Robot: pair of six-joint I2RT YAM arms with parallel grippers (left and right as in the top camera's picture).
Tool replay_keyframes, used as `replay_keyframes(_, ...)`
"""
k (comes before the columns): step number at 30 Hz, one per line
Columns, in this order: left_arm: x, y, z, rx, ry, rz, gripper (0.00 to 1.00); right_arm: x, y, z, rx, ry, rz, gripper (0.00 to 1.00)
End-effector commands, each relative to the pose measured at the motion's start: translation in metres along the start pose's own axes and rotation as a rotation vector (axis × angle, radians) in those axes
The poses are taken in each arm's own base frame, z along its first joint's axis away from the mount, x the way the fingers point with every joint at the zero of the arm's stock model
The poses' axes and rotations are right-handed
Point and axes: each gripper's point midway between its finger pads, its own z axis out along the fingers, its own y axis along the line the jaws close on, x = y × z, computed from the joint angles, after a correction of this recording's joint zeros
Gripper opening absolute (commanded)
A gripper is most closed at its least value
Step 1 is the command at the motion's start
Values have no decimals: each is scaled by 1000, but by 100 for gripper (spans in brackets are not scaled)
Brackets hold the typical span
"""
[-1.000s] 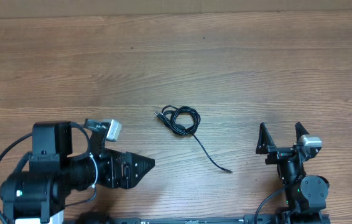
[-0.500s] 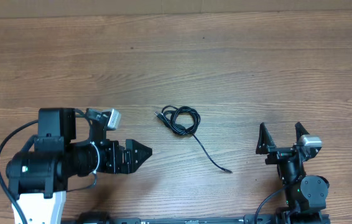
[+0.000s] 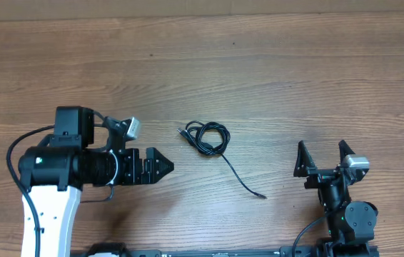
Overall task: Untangle cables
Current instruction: 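Raise the left gripper and swing it toward the coiled black cable, then lower the left gripper over the cable coil and close on it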
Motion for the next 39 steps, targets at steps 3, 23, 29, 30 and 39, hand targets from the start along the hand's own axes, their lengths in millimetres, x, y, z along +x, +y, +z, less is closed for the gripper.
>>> replay_keyframes(3, -7, -2, -2, 10, -11, -11, 100, 2, 1, 0, -9, -1, -8, 100)
replay_keyframes(23, -40, -39, -8, 209, -131, 73, 100, 2, 1, 0, -9, -1, -8, 100)
replay_keyframes(29, -44, -52, -11, 263, -143, 108, 100, 2, 1, 0, -9, -1, -7, 100)
replay_keyframes(30, -45, -56, -12, 273, -145, 122, 100, 2, 1, 0, -9, -1, -8, 100)
replay_keyframes(39, -63, -92, -32, 166, -239, 237, 100, 2, 1, 0, -9, -1, -7, 100)
